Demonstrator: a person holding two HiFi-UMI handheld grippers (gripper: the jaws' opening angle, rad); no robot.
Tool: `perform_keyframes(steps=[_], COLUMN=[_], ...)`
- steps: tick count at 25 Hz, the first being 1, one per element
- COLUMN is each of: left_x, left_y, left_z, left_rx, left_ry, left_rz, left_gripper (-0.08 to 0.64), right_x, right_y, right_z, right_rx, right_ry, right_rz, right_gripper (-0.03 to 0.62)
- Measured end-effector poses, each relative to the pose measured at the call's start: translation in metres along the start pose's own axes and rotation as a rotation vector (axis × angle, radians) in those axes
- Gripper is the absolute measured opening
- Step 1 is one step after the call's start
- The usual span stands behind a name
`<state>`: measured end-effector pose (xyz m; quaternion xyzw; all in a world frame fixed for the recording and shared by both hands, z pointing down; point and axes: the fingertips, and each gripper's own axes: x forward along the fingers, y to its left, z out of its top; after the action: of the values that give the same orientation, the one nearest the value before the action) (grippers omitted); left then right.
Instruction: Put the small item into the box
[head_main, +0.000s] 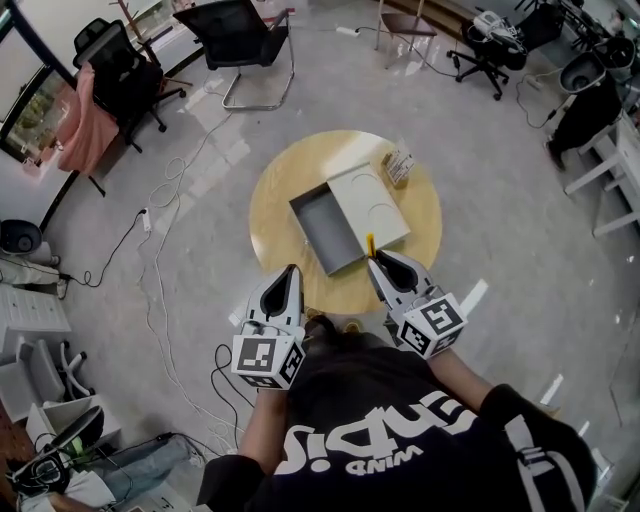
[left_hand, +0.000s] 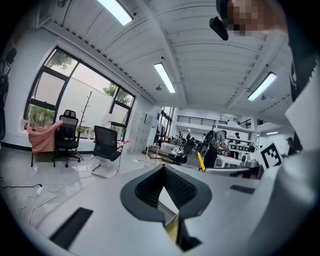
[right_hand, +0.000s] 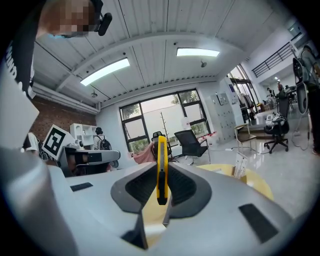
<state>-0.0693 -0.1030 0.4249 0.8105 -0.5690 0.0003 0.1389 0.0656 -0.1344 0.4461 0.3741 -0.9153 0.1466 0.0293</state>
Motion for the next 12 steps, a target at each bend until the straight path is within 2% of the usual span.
perform_keyframes(steps=[12], left_x=[0.039], left_y=[0.024], left_z=[0.015], left_rx=[0.014], left_ry=[0.025], left_rz=[-0.082], left_gripper=[0.008], right_x=[0.04], right_y=[-0.013], right_z=[0.012], right_rx=[0.004], right_ry=[-0.003], right_rz=[-0.065], right_gripper=[0.057])
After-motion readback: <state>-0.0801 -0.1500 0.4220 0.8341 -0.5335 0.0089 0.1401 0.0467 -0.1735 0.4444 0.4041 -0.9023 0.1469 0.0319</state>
